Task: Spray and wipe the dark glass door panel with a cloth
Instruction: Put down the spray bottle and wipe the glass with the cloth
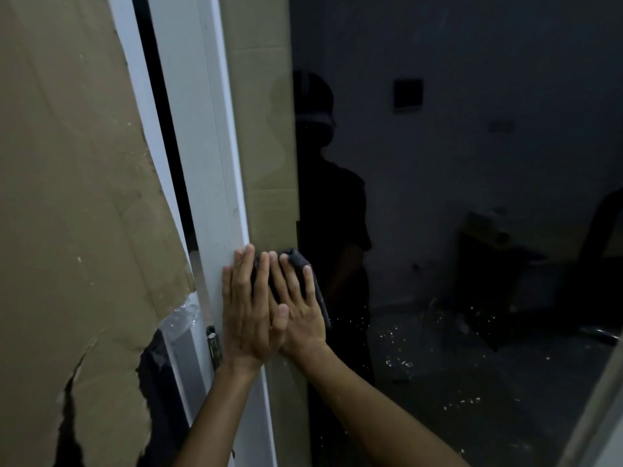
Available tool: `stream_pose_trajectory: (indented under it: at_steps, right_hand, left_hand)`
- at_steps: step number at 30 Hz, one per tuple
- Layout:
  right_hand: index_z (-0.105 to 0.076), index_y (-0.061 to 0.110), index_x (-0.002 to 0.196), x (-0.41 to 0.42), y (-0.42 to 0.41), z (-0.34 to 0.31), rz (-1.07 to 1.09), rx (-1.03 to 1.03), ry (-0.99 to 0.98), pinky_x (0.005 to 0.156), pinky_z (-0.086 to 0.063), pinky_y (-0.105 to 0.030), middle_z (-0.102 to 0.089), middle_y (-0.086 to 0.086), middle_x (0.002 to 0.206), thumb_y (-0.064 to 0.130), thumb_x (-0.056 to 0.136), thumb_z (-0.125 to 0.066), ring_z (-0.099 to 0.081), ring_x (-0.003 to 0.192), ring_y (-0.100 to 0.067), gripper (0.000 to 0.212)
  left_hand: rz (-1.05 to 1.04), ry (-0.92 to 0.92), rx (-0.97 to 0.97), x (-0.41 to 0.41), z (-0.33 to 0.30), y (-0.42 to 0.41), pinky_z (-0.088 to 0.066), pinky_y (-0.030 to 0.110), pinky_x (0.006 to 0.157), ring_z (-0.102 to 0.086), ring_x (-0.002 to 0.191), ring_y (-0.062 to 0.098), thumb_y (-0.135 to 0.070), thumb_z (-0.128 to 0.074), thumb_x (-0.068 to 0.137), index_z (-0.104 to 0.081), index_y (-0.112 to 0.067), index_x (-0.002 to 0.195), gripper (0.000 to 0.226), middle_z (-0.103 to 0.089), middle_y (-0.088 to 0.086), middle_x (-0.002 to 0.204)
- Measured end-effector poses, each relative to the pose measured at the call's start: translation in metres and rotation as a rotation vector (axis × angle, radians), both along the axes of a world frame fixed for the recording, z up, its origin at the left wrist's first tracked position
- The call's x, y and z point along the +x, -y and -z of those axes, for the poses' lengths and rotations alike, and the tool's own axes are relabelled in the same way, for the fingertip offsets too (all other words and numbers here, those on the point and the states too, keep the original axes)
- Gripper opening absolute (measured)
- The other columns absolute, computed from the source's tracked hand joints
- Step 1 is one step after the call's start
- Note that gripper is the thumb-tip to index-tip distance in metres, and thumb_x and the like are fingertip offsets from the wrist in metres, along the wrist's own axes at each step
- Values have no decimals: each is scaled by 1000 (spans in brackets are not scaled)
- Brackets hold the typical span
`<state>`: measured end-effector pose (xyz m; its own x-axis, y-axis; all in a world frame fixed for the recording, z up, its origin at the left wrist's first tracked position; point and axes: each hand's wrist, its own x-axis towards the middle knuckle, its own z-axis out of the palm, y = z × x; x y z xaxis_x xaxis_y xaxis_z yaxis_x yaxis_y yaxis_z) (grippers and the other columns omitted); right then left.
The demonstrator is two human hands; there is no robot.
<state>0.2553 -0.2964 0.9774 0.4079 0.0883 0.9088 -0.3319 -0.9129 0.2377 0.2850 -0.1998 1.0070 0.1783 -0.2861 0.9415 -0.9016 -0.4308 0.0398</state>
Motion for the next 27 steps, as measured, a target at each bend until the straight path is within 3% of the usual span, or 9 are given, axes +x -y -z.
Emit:
stream_pose_trajectory:
  at_steps: [3,7,11,18,21,23,27]
  right_hand:
    - [5,8,162,-1,0,8,18,3,-15,128,7,-50,2,-12,170,42,100,-38,11,158,-29,83]
    - [-7,13,163,-2,3,32,31,-13,-91,127,8,-50,-15,-7,168,44,99,-42,10,158,-29,80]
    - [2,9,162,-6,10,48,30,-41,-106,127,11,-50,-21,-6,165,42,99,-36,13,157,-28,81]
    - [-7,12,163,-7,17,48,-33,-62,-38,129,3,-48,-7,-10,169,37,108,-23,3,159,-25,62]
    - [-22,17,161,-15,28,52,-81,-63,14,129,-4,-48,-13,-8,170,35,107,-30,-10,158,-23,58]
    - [-23,19,162,-23,36,54,-91,-26,61,129,-8,-48,-13,-6,171,33,107,-32,-16,157,-22,58]
    - [-18,19,163,-37,57,56,-32,11,61,128,-6,-49,-4,-9,172,39,106,-28,-8,159,-23,62]
  left_hand:
    - [-18,-7,36,0,10,0,-11,54,126,-17,155,38,-50,-15,103,-26,-2,155,72,-20,22,165]
    - [-79,-3,58,0,18,6,-10,56,126,-9,156,35,-47,-17,103,-24,-2,156,70,-19,22,164]
    - [-115,1,70,-2,33,13,-4,57,126,-5,157,29,-48,-16,104,-21,-10,159,67,-18,19,165]
    - [-133,-2,42,1,36,18,-3,56,126,-4,158,26,-51,-15,103,-25,-11,156,68,-20,20,162]
    - [-132,0,28,1,41,19,-4,59,125,-5,158,27,-51,-15,103,-16,-16,161,67,-19,19,163]
    - [-134,-14,11,-2,46,22,-1,59,124,-4,158,28,-51,-15,103,-12,-18,162,67,-15,16,166]
    - [-135,-19,22,-10,63,33,5,57,124,0,158,27,-50,-15,104,-7,-18,162,67,2,7,171]
